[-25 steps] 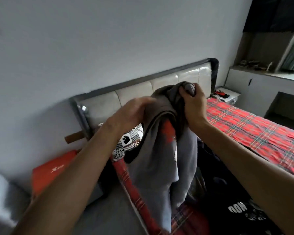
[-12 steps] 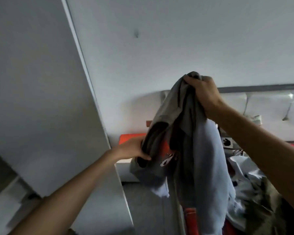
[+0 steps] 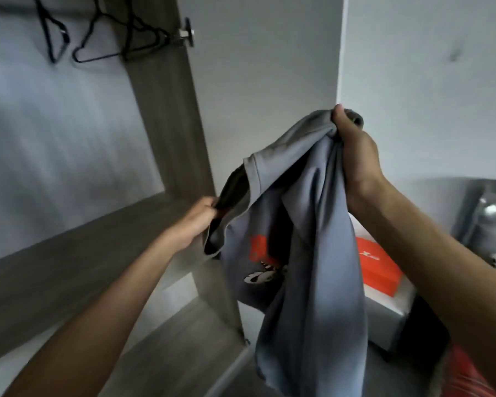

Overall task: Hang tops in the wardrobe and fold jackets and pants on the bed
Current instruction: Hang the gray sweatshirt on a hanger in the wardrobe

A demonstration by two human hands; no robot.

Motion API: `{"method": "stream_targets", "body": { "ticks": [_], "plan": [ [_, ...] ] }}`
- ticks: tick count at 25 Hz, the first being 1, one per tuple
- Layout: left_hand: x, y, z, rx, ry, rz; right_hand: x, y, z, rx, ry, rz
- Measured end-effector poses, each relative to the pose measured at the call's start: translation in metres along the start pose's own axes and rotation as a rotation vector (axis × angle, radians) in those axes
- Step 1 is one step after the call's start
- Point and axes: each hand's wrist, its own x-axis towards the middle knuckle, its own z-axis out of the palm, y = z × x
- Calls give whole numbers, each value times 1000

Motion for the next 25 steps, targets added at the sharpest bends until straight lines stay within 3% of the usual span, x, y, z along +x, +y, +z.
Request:
{"method": "stream_targets", "body": {
  "ticks": [2, 5, 9, 14, 19, 22, 25],
  "plan": [
    [-26, -1, -52, -180, 102, -43, 7, 12, 33, 60, 10, -79],
    [-59, -3, -119, -378, 128, 141, 42, 19, 79, 173, 72, -199],
    [-77, -42, -150, -68, 133, 180, 93, 52, 158, 285, -3, -178],
    [-56, -121, -180, 3, 648, 214, 121, 107, 245, 270, -96, -116],
    [-37, -167, -230, 32, 949, 136, 164, 159, 269, -27, -83, -231],
    [-30, -180, -254, 14, 1117, 114, 185, 183, 273, -245, -228, -406],
    [-36, -156, -269, -7, 1226, 207, 214, 209, 255, -639, -347, -575]
  ]
}}
